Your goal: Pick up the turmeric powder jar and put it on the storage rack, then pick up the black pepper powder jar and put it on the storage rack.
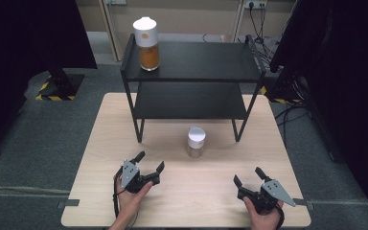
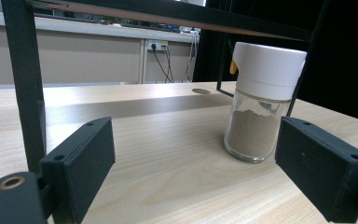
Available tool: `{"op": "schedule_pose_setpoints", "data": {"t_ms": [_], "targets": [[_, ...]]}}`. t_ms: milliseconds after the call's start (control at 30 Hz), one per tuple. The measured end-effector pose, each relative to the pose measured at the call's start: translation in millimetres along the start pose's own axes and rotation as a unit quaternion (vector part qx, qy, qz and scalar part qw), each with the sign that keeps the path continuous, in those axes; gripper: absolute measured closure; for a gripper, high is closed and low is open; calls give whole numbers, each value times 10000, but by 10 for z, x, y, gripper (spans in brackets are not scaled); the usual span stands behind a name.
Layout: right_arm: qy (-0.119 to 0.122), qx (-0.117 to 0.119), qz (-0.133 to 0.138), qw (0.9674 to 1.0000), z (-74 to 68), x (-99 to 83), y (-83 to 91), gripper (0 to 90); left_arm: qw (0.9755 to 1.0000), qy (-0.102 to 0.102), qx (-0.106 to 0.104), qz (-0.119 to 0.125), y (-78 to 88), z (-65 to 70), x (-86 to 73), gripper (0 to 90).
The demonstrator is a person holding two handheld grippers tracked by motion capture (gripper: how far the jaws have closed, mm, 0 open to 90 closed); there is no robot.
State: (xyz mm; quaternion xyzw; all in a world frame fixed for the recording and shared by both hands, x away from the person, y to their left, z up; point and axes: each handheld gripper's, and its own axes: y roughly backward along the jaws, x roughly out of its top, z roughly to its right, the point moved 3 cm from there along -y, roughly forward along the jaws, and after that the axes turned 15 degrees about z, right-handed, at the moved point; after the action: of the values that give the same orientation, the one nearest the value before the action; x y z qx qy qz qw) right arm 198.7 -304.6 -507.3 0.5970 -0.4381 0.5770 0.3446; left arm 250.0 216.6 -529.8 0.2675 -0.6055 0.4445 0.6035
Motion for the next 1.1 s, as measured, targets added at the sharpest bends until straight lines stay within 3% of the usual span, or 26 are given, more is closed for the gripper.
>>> {"op": "schedule_pose_setpoints", "data": {"t_ms": [900, 1100], "targets": [[165, 104, -87, 9998, -20, 19, -20, 73, 10000, -59, -26, -4, -3, 11, -1, 112], [66, 81, -76, 9999, -33, 51, -40, 71, 10000, -33, -26, -20, -9, 4, 3, 111]]}}
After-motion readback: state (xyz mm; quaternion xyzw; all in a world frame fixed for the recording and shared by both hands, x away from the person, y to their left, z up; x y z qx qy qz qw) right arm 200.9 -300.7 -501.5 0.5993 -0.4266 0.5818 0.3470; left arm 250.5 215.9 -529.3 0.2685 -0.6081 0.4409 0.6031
